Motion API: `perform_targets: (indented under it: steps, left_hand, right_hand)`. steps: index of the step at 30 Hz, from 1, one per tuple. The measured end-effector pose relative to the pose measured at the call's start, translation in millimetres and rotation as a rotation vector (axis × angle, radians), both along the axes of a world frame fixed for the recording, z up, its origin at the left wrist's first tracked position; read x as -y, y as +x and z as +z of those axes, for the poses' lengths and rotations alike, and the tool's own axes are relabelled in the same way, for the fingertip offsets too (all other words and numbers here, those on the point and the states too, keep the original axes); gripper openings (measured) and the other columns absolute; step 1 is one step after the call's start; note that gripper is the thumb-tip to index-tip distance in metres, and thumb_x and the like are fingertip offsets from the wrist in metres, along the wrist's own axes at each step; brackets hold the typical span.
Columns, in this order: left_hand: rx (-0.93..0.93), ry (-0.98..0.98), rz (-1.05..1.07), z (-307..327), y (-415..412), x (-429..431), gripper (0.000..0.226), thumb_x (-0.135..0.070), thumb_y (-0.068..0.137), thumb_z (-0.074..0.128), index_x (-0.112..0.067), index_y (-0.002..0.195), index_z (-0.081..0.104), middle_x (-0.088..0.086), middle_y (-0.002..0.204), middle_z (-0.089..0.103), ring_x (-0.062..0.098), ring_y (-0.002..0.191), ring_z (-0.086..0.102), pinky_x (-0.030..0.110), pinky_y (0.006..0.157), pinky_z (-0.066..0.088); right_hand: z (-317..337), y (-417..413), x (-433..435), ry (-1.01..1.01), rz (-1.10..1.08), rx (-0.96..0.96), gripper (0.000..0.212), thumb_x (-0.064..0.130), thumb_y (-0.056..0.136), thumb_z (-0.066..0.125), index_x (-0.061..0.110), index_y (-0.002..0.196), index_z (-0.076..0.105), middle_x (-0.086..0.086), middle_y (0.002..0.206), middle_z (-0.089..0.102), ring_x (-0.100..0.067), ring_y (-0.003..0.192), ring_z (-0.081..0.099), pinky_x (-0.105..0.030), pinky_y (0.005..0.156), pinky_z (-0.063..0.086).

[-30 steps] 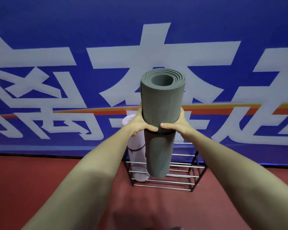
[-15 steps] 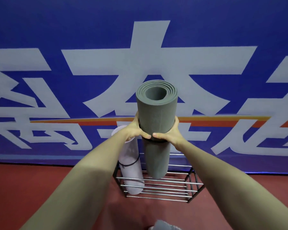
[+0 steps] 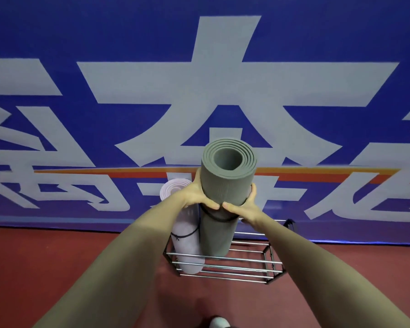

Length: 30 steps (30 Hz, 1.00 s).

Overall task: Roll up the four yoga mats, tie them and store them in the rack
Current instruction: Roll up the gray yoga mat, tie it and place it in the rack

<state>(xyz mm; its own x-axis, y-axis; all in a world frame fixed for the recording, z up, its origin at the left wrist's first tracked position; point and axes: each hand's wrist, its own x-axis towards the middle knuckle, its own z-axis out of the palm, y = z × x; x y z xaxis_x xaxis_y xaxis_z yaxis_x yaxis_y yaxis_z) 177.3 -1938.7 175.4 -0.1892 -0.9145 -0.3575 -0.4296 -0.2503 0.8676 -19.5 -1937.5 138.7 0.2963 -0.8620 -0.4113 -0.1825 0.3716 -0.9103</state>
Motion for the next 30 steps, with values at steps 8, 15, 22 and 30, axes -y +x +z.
perform_targets:
  steps: [8, 15, 22, 30]
  left_hand:
    - [-0.045, -0.024, 0.003, -30, 2, -1, 0.12, 0.006, 0.059, 0.086, -0.02, 0.148, 0.008, -0.011, 0.135, 0.033, 0.009, 0.129, 0.034, 0.017, 0.097, 0.037]
    - [-0.051, -0.007, -0.006, -62, 14, -3, 0.116, 0.003, 0.052, 0.089, -0.023, 0.142, 0.02, -0.008, 0.136, 0.039, 0.01, 0.128, 0.04, 0.023, 0.104, 0.038]
    - [-0.047, 0.074, 0.025, -83, 19, 4, 0.128, 0.004, 0.049, 0.089, -0.015, 0.148, 0.01, 0.001, 0.145, 0.035, 0.015, 0.134, 0.036, 0.03, 0.109, 0.035]
    - [-0.048, 0.108, 0.028, -144, 12, 5, 0.118, 0.007, 0.055, 0.087, -0.017, 0.145, 0.014, -0.004, 0.137, 0.038, 0.014, 0.131, 0.04, 0.017, 0.099, 0.038]
  right_hand:
    - [-7, -9, 7, -0.061, 0.147, -0.121, 0.119, 0.014, 0.067, 0.085, 0.016, 0.147, -0.003, 0.005, 0.135, 0.032, -0.011, 0.125, 0.037, -0.024, 0.1, 0.036]
    - [-34, -4, 11, -0.044, 0.171, -0.144, 0.123, 0.008, 0.063, 0.086, 0.019, 0.146, -0.004, 0.002, 0.135, 0.034, -0.012, 0.126, 0.037, -0.028, 0.103, 0.037]
    - [-68, 6, 23, -0.039, 0.188, -0.16, 0.119, 0.001, 0.063, 0.085, 0.01, 0.142, -0.003, -0.001, 0.136, 0.029, -0.014, 0.13, 0.035, -0.025, 0.102, 0.035]
    - [-123, -3, 29, 0.015, 0.237, -0.173, 0.115, -0.002, 0.065, 0.083, 0.007, 0.142, -0.002, 0.001, 0.133, 0.028, -0.011, 0.126, 0.033, -0.013, 0.094, 0.035]
